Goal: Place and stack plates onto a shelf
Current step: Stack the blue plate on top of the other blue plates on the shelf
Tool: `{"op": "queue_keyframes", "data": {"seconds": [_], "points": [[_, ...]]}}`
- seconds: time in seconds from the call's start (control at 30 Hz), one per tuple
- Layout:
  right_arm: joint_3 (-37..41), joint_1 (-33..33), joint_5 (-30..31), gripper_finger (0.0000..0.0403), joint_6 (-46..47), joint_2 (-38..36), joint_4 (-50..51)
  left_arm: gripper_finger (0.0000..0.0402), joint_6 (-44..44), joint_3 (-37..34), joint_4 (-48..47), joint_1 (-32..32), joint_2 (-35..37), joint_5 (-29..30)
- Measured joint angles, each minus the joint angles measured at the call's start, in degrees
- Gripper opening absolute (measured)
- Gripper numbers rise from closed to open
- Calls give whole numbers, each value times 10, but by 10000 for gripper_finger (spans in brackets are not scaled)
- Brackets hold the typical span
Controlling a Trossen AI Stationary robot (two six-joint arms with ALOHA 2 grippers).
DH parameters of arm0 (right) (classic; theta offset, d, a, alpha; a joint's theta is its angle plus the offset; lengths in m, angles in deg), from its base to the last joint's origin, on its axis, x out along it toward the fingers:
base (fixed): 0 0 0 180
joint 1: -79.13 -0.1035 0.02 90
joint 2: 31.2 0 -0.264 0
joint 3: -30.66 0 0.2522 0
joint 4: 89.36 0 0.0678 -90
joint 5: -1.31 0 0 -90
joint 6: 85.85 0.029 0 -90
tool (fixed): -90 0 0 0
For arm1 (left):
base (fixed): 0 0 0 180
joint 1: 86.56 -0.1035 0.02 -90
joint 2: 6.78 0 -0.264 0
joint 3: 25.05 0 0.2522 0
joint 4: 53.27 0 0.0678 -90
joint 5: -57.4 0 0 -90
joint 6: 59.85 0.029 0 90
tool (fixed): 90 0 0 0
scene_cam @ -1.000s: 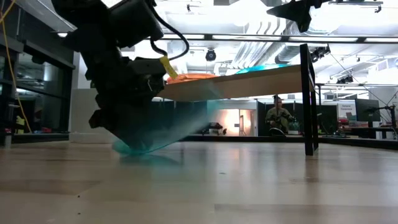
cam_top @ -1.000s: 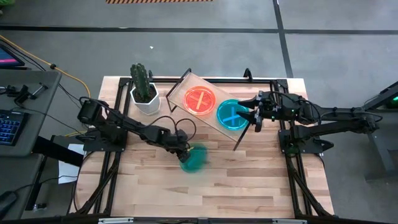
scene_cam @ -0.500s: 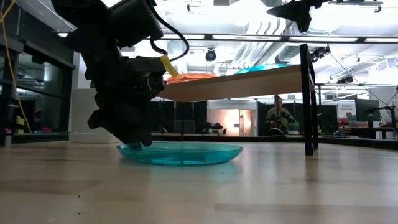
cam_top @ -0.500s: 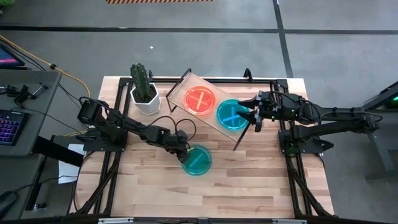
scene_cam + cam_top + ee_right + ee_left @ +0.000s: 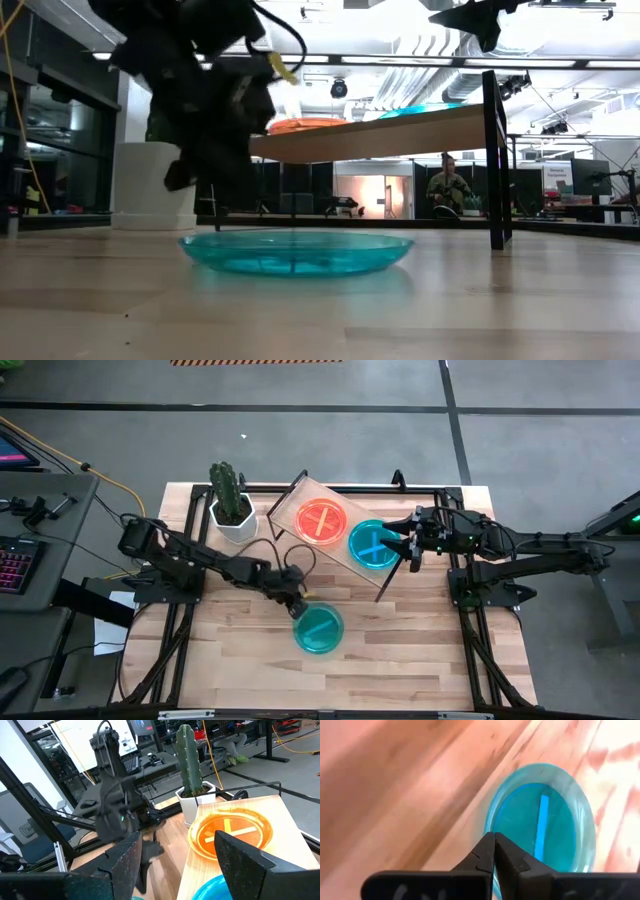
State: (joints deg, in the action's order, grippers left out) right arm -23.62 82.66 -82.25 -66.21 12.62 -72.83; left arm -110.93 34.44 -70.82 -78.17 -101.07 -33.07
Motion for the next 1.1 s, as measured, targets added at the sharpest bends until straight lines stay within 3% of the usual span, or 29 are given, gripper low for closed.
{"op": "queue_keyframes", "data": {"seconds": [0.2, 0.4, 0.77, 1.1], "points": [[0, 0, 0, 233, -1, 0, -1, 3, 67, 0, -39, -40, 78, -9], [0, 0, 0, 233, 0, 0, 0, 35, 108, 0, -32, -45, 90, -2], [0, 1, 0, 233, 11, 0, 6, 165, 230, 0, 102, 34, 2, 67], [0, 1, 0, 233, 11, 0, 13, 175, 290, 0, 178, 38, -97, 109]]}}
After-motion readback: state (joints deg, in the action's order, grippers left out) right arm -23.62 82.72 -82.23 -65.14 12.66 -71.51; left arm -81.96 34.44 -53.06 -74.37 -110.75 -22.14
